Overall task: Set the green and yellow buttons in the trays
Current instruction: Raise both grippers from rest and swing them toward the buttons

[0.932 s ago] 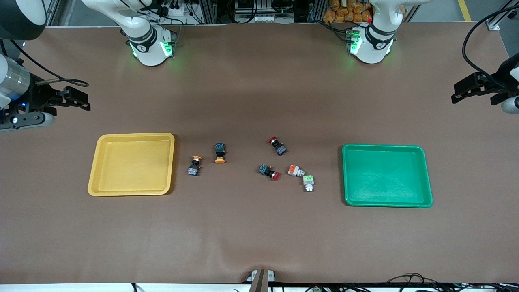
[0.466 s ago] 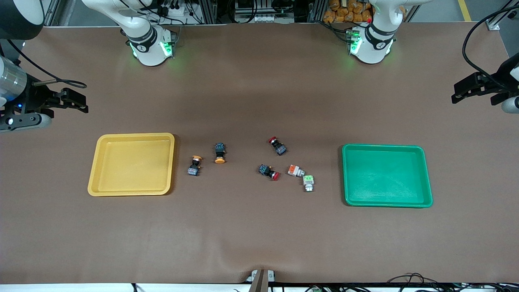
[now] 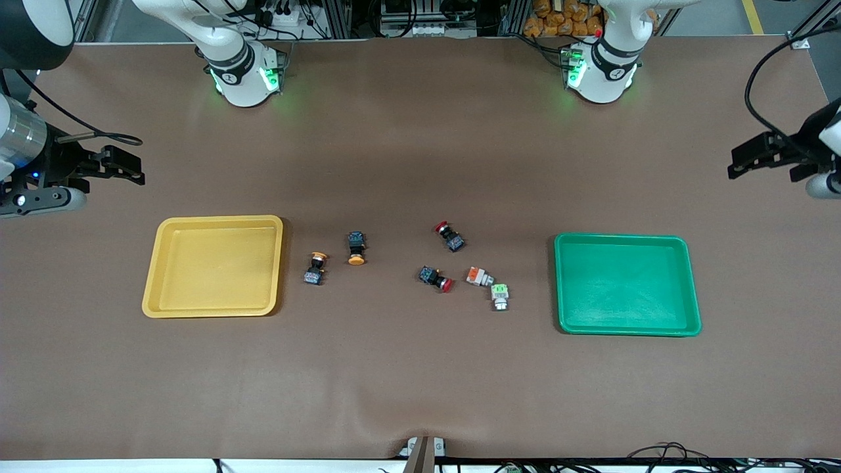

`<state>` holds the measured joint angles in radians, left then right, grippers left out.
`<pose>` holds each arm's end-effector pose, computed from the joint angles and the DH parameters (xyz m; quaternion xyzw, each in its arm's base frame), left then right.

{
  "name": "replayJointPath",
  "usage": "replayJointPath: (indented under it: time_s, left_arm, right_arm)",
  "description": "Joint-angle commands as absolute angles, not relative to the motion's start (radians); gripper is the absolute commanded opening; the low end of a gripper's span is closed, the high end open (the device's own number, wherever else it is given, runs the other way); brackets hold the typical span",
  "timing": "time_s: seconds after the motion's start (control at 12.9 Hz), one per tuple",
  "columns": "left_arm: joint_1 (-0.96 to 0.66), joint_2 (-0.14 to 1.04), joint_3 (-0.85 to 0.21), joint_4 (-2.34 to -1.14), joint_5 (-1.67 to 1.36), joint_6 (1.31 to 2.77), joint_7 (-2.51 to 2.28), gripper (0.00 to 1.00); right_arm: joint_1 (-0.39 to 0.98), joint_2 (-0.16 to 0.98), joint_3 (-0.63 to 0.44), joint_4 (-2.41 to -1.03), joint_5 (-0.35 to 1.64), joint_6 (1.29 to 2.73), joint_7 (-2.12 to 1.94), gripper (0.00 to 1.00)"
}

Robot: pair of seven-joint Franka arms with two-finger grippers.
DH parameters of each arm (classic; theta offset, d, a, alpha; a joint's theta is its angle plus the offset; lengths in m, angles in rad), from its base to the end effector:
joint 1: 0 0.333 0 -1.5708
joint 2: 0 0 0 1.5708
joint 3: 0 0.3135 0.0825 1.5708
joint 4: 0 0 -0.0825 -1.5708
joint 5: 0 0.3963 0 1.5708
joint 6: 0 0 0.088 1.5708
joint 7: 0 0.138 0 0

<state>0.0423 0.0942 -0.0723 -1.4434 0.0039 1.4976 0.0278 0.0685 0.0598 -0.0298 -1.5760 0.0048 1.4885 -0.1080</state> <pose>0.5871 -0.0151 0.5917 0.9994 -0.0287 -0.0199 0.0014 0.5682 0.0231 0.5482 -0.9946 -0.0731 0.0735 0.0041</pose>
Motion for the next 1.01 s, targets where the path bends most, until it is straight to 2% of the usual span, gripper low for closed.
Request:
replayJointPath:
  time_s: [0.0,0.31,0.47,0.7,0.93]
  left_arm:
    - [0.041,0.13,-0.075,-1.431,-0.011,1.56,0.025,1.0]
    - [0.028,0.166,-0.083,-1.425,-0.012,1.617,-0.166,1.0]
    - [0.038,0.187,-0.077,-1.422,-0.126,1.649,-0.37,1.0]
    - [0.041,0.253,-0.069,-1.381,-0.238,1.724,-0.61,1.0]
    - [0.028,0.322,-0.074,-1.358,-0.242,1.768,-0.736,1.0]
  right_arm:
    - [0.129,0.075,-0.04,-1.557,0.0,1.48,-0.031,1.0]
    - [0.25,0.109,-0.04,-1.566,0.073,1.502,0.208,1.0]
    - [0.319,0.11,-0.04,-1.598,0.1,1.549,0.325,1.0]
    - [0.344,0.149,-0.04,-1.6,0.104,1.583,0.347,1.0]
    - [0.37,0.231,-0.038,-1.641,0.106,1.701,0.344,1.0]
